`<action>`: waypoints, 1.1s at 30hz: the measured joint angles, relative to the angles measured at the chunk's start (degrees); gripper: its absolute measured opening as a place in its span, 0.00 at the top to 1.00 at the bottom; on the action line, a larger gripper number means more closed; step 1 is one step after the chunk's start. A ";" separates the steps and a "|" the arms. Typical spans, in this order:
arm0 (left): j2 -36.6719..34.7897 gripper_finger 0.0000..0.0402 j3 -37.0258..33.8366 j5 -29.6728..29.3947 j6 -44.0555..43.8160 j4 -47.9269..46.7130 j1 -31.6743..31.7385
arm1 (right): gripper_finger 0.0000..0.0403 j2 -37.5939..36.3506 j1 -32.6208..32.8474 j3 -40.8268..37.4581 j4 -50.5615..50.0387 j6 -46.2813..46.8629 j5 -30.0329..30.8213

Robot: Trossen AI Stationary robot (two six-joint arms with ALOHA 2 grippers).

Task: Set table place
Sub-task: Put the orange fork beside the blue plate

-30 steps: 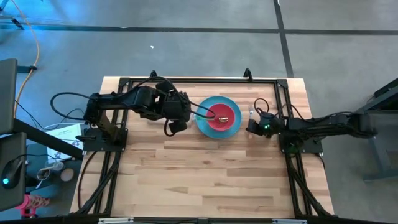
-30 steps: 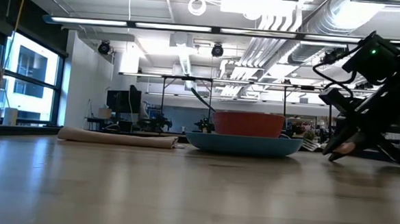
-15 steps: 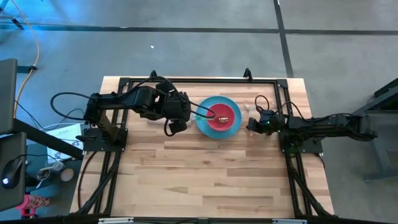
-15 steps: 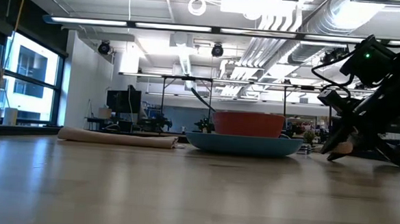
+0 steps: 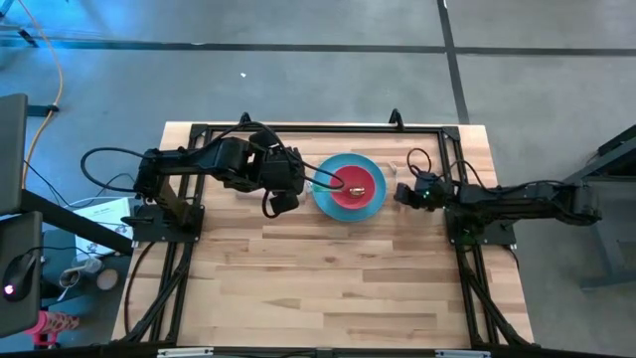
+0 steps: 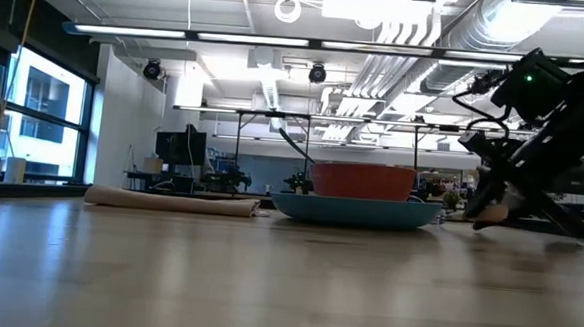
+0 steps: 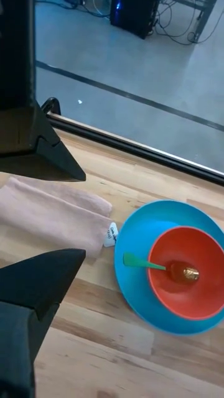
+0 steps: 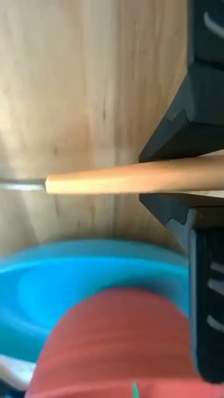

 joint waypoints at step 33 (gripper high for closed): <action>0.04 0.56 0.00 1.53 3.62 0.00 0.00 | 0.84 0.30 0.52 15.22 -23.17 -4.33 9.01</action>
